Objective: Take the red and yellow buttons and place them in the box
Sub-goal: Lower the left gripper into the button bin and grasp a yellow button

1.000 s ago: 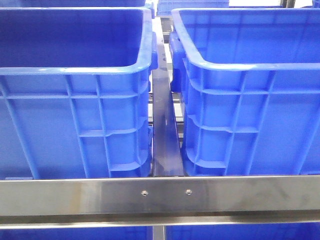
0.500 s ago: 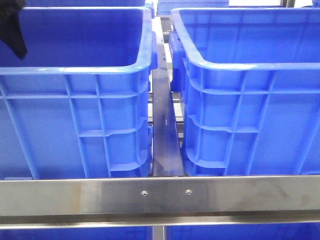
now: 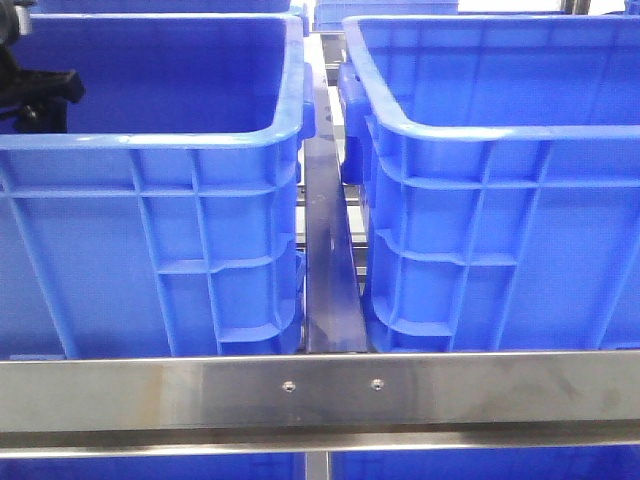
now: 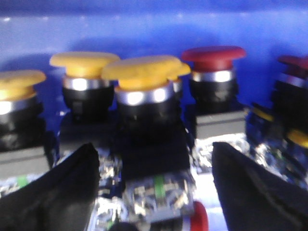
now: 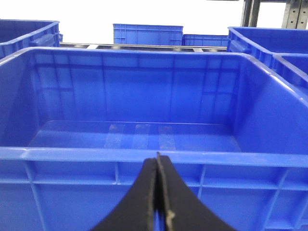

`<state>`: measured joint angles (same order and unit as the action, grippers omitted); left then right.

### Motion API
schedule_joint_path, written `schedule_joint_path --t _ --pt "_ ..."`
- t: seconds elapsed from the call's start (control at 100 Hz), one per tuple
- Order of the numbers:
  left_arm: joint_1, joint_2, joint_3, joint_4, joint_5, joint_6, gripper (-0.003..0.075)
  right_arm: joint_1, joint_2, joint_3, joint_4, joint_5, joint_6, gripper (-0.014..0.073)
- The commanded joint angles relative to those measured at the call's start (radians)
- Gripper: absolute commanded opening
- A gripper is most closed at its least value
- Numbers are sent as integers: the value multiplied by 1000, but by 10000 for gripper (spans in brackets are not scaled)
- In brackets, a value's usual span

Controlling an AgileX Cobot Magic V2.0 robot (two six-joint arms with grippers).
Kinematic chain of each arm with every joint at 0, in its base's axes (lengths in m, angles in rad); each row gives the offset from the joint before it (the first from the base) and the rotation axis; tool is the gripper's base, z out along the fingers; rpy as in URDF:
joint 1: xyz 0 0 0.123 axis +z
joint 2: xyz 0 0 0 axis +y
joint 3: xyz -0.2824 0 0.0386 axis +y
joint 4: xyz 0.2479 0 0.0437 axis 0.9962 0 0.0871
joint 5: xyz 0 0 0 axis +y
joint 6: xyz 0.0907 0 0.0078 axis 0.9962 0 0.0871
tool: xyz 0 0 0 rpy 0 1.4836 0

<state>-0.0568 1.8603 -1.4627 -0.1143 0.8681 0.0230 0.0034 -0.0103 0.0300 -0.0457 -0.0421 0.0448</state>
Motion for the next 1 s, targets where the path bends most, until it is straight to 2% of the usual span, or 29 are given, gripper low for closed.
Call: schedule_joint_path --t 0.0,0.17,0.51,0.84,0.99 --pt "-7 -38 -33 -10 -45 -13 473 1 -23 -17 -9 -72 -2 -62" --pt "-7 -36 -33 -10 -72 -13 447 1 -23 -17 -9 -72 -2 -62" --pt "-7 -34 -33 -10 -73 -13 239 1 -23 -17 -9 -72 -2 -62" --pt "-7 -63 -33 -10 -70 0 237 1 -23 -17 -9 -72 -2 -62" --pt "-7 -123 -33 -70 -43 124 237 1 -23 -17 -9 -72 -2 -62"
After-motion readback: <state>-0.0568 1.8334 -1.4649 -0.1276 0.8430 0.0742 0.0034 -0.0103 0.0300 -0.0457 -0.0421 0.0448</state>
